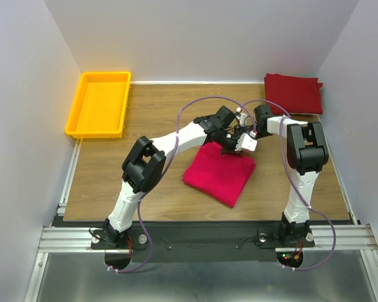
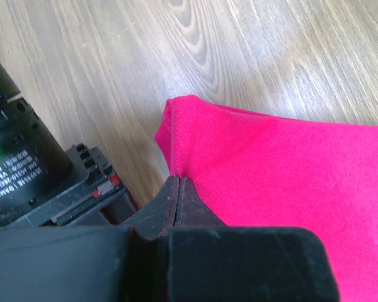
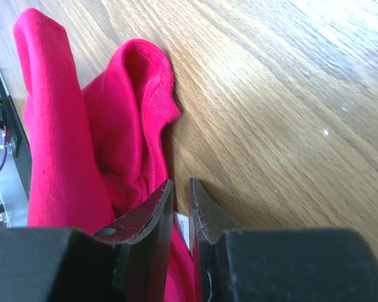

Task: Fold and stack the t-shirts
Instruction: Fold the tshirt

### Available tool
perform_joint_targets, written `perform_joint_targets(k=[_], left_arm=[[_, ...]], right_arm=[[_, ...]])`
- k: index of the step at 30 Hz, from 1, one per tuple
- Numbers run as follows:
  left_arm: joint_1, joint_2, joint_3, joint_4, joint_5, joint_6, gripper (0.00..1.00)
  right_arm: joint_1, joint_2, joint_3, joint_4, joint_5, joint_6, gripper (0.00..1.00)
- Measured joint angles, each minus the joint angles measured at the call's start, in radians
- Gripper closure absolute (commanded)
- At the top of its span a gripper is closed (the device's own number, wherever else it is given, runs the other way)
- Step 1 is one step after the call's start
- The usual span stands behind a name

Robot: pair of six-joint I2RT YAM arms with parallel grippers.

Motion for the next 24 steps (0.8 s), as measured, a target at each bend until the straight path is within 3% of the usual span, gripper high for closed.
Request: perform_joint_targets(k=[4,8,12,24], left_arm=[[-0.002,0.000,0.000,0.000,0.000,0.006,1.00],[-0.003,-0.011,-0.026,0.005,-0.006,0.021,1.00],[-0.003,-0.021,-0.046,0.003,-0.014,0.036,1.00],[-0.003,-0.065,-0.058,0.004,-0.026,0.055,1.00]], right_arm=[[0.010,0.003,0.009,-0.003,0.012,0.005,0.77],[0.016,0.008,0.022,-0.017,0.014,0.019,0.64],[0.019,-0.008,0.026,-0.031,0.030,0.033,0.56],[-0.064,-0.070,0.113,-0.253,0.111,-0.110,0.70]])
